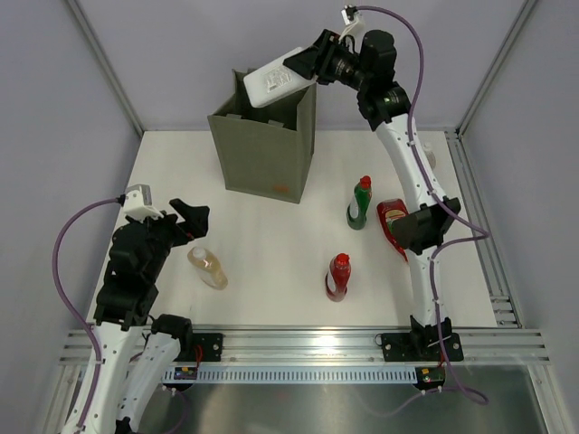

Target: Place the personal care products into the canvas bag

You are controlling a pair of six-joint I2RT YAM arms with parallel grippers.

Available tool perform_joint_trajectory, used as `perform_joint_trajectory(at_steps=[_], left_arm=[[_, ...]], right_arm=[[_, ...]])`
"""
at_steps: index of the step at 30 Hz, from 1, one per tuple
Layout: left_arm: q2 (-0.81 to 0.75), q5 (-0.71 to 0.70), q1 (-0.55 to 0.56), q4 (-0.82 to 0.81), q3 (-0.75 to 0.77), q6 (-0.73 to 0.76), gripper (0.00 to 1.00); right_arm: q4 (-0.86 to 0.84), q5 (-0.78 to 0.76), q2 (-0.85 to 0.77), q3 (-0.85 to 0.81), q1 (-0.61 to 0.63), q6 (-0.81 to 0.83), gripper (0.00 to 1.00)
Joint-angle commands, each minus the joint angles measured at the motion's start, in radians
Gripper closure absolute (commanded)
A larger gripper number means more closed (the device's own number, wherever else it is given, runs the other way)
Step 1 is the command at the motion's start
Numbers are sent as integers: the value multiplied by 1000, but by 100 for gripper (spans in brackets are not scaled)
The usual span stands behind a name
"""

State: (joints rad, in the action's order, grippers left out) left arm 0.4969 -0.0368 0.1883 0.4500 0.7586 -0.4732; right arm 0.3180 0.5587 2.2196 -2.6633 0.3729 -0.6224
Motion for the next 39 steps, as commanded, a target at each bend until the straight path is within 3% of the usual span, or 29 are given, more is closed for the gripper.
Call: perform_joint_trajectory(at_steps=[1, 4, 9, 11, 16, 19, 23, 26, 27, 28, 30, 34, 39], left_arm=[[-23, -37, -3, 7, 28, -13, 1], [-40, -52, -3, 29, 28, -8, 1], [-61, -54, -3, 41, 8, -5, 1], [-76, -37, -3, 50, 1, -2, 1], [-93, -54, -4, 151, 5, -27, 1], [-106, -83, -3, 200, 8, -102, 1], [-145, -129, -3, 256, 7, -224, 1], [-191, -132, -3, 274, -7, -304, 1], [-213, -138, -3, 285, -11, -347, 1], [-222, -143, -1, 292, -18, -369, 1], [-231, -170, -3, 343, -18, -445, 1], [-189, -180, -3, 429, 5, -515, 1], [-77, -158, -3, 521, 41, -545, 1]], right_arm=[[-207, -149, 44, -32, 4, 57, 100], [-209, -123, 68, -21, 20, 174, 100], [-247, 137, 5, 140, 40, 343, 100], [-165, 208, -8, 143, 46, 475, 100], [114, 236, 6, 106, 87, 789, 100], [199, 219, 12, 144, 112, 900, 97], [277, 192, 60, 128, 129, 951, 86], [279, 159, 74, 134, 136, 969, 68], [277, 152, 77, 134, 141, 975, 61], [273, 129, 84, 132, 143, 986, 46], [265, 110, 95, 128, 146, 992, 27], [254, 58, 117, 97, 144, 994, 15], [221, 33, 98, 86, 141, 975, 11]])
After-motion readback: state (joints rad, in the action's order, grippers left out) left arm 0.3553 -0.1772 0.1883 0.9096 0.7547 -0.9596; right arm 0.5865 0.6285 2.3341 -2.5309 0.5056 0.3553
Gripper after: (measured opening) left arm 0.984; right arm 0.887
